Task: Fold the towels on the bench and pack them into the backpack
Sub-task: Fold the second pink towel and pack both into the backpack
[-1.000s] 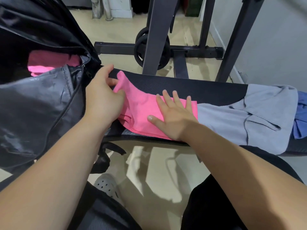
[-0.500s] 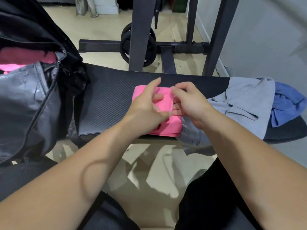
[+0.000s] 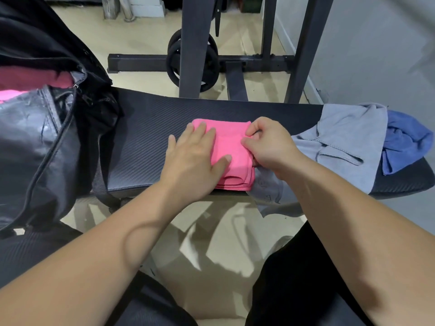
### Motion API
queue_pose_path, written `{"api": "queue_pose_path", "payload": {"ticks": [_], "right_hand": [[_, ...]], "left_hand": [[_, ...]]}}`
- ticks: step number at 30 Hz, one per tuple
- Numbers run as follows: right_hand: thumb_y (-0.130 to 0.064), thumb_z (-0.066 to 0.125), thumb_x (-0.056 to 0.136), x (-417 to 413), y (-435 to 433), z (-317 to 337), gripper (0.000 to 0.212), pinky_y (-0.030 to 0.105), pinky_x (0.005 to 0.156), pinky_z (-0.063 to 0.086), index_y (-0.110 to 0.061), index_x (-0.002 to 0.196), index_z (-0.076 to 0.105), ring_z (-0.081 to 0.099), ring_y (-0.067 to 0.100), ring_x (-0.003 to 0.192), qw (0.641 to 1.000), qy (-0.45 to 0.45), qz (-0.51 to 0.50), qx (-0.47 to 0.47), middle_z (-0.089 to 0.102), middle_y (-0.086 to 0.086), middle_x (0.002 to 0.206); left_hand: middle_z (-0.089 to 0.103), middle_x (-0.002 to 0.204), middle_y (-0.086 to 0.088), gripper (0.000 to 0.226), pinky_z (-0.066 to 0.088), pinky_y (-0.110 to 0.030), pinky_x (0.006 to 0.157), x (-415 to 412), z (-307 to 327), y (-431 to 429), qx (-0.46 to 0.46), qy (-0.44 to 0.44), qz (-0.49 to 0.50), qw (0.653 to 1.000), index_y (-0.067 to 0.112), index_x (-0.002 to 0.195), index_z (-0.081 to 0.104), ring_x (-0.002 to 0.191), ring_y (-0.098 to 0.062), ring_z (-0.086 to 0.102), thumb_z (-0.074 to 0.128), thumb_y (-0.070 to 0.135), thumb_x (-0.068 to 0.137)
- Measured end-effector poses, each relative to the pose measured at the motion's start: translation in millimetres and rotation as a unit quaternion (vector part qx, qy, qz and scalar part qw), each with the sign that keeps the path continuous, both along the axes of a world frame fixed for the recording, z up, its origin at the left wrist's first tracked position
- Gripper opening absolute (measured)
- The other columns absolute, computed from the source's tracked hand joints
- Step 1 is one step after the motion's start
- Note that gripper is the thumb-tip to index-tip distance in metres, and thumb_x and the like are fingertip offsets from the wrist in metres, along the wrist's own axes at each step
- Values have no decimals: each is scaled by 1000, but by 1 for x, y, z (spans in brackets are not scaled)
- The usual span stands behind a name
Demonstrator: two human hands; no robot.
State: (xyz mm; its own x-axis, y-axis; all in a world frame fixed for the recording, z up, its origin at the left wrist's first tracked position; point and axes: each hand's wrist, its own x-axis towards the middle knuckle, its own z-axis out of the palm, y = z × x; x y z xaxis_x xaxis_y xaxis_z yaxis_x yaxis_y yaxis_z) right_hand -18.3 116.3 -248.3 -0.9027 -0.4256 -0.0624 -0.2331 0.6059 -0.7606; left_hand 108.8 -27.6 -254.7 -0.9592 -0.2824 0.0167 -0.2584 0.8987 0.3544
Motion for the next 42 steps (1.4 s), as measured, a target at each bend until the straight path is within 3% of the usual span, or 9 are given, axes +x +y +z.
{"api": "queue_pose_path", "payload": {"ticks": [6,9,11,15,20,26,29,36,42], "right_hand": [[-30,68,83,1,2,10,17,36,70,44,-20,86,54,54,26,86,958,197,41,205,58,0,92],[-34,72,82,2,2,13,25,40,83,45,-21,100,61,52,26,99,947,263,111,149,56,2,107],[-37,70,85,1,1,7,38,44,94,44,-22,118,60,51,28,113,946,221,164,169,57,3,122],[-39,59,96,-7,0,-2,54,38,97,42,-22,144,42,53,27,121,973,119,144,138,59,5,132],[-15,42,99,-17,5,-4,45,37,101,41,-20,143,50,51,28,124,970,92,140,175,57,9,134],[-8,48,92,-18,14,-9,56,43,100,45,-24,145,47,49,31,125,955,124,155,220,53,7,134],[-7,53,89,-19,15,-7,66,42,95,47,-29,150,40,46,32,126,948,141,135,253,51,6,137],[-8,57,86,-17,17,4,59,45,93,42,-31,141,50,46,32,120,908,183,83,369,52,5,128],[-40,51,84,8,-7,5,67,40,111,36,-24,149,46,43,23,135,975,100,171,97,53,-1,144]], "left_hand": [[-13,169,-4,86,-4,-65,120,3,-17,10,-58,-102,-18,993,16,161,1,154,-24,-19,26,68,97],[-8,170,-5,88,-1,-63,121,4,-21,8,-42,-83,-20,995,17,161,6,155,-25,-13,30,70,95],[13,168,-10,86,14,-60,121,7,-19,1,-29,-15,-10,999,17,158,23,153,-32,12,37,71,92],[58,117,-8,69,46,-47,89,7,-4,-23,-35,55,116,991,18,115,58,108,-35,50,49,77,80],[45,65,-2,61,38,-35,56,7,0,-31,48,-42,151,987,20,55,41,72,-32,54,65,77,60],[62,76,-1,22,44,-34,58,0,9,-33,174,7,191,966,11,78,60,73,-21,59,77,22,71],[65,83,-2,27,46,-37,62,4,11,-50,232,31,200,951,17,87,58,74,-21,58,76,11,69],[76,87,-5,32,53,-35,70,13,27,-90,310,-131,41,941,20,98,71,76,-20,68,78,-3,76],[72,100,15,33,51,-27,87,1,17,-78,161,20,30,986,27,102,76,96,-7,65,85,12,73]]}}
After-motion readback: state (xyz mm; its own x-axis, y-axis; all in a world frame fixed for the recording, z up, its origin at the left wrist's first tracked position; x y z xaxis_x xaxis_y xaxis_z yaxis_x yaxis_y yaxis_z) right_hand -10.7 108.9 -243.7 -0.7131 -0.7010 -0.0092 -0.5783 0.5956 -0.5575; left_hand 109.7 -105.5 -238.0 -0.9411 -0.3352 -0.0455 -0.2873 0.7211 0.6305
